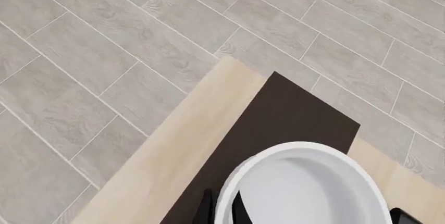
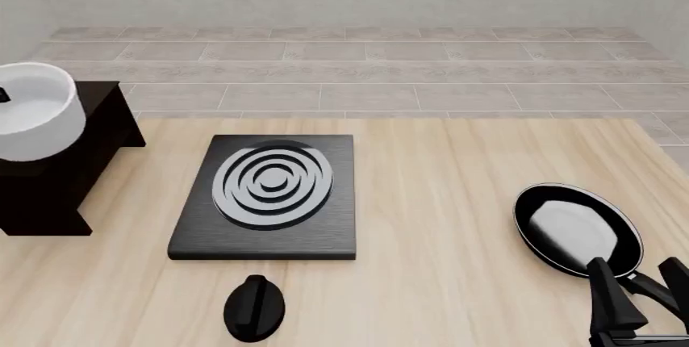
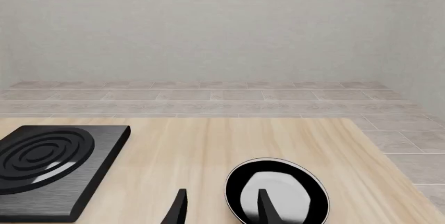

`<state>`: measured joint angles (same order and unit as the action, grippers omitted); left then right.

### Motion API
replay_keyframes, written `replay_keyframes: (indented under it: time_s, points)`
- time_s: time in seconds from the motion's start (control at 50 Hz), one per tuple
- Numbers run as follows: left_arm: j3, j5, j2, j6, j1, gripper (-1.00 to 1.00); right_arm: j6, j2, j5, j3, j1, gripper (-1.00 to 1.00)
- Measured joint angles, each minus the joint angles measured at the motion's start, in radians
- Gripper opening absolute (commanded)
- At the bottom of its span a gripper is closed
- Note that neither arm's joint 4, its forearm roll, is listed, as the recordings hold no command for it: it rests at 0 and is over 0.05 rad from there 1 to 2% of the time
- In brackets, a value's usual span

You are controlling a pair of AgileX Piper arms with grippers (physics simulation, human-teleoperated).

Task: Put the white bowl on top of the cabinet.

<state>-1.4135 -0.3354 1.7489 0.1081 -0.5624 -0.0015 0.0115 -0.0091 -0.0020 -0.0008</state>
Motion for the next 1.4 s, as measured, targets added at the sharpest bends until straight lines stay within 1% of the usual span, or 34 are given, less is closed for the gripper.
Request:
replay_keyframes:
  time_s: [0.06, 0.08, 0.28, 0.56, 0.88, 1.4]
  points:
    - [0.005, 0.007, -0.003, 0.006, 0.002, -1.00, 0.000, 0.000, 0.000, 0.000, 0.000, 1.00]
    - [0.006, 0.008, -0.003, 0.007, 0.002, 1.00, 0.000, 0.000, 0.000, 0.000, 0.000, 1.00]
    - [0.015, 0.001, 0.002, -0.011, 0.013, 1.00, 0.000, 0.000, 0.000, 0.000, 0.000, 1.00]
    - [0.005, -0.025, -0.028, -0.031, 0.021, 1.00, 0.000, 0.000, 0.000, 0.000, 0.000, 1.00]
    - [-0.027, -0.078, -0.095, -0.033, 0.035, 1.00, 0.000, 0.000, 0.000, 0.000, 0.000, 1.00]
    - [-0.040, -0.113, -0.151, -0.034, 0.037, 1.00, 0.000, 0.000, 0.000, 0.000, 0.000, 1.00]
